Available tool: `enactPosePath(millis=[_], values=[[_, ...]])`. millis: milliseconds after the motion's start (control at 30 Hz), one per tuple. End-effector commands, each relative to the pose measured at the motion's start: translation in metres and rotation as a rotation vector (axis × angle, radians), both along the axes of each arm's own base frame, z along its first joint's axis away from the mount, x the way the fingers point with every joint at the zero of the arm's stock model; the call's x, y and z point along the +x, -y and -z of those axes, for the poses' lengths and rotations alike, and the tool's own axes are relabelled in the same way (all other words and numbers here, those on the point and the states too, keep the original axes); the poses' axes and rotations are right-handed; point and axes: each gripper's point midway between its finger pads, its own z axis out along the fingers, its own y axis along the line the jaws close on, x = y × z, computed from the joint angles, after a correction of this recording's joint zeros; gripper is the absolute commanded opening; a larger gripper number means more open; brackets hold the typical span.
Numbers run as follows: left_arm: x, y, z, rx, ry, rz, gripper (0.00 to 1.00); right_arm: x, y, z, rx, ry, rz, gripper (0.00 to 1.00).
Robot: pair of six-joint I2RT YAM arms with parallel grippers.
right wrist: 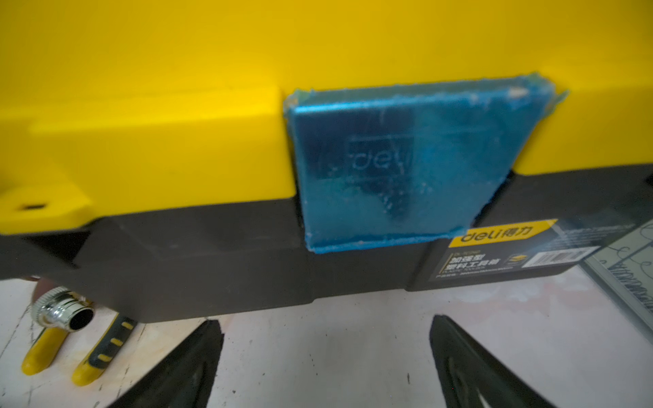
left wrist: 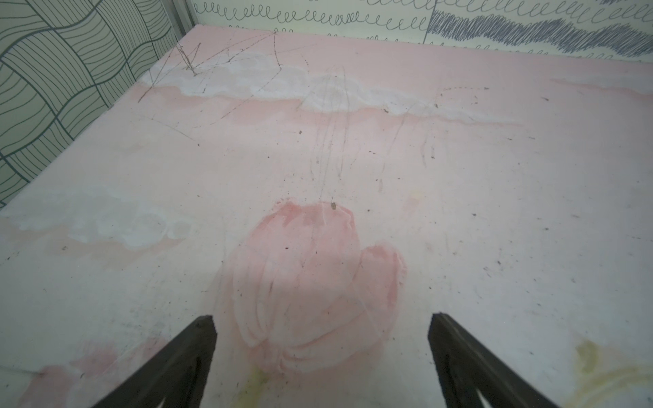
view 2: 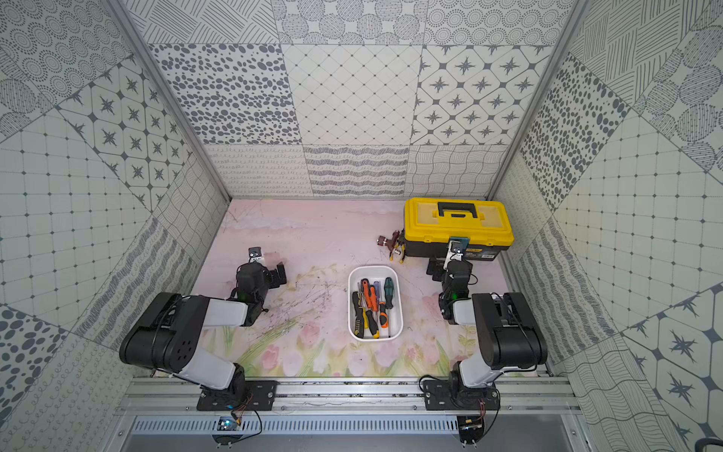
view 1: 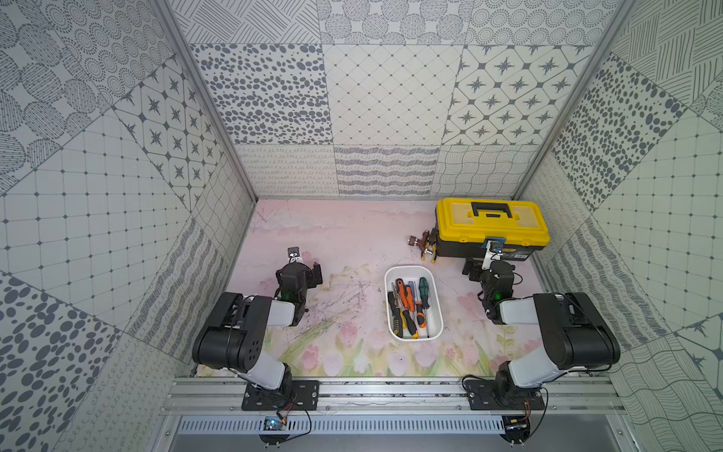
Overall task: Put the screwdriver on the desktop into the storage box
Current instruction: Reset both arms
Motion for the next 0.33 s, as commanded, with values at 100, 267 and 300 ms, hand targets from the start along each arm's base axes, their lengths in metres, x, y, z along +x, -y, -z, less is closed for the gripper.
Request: enactPosePath(millis=[100, 267, 300], values=[[0.0082, 0.0060, -0.0156, -0.002, 0.071, 0.032, 0.99, 0.0065, -0.0004, -0.0132, -0.013, 0.039, 0.001, 0.97], [0.0079, 0.0056, -0.0150, -0.002, 0.069, 0.031, 0.99, 0.0060, -0.0006, -0.0122, -0.013, 0.036, 0.000, 0.97], [0.0079, 0.0056, -0.0154, -0.002, 0.070, 0.032, 0.99, 0.0059, -0.0007, -0.0127, -0.013, 0.039, -0.001, 0.97]])
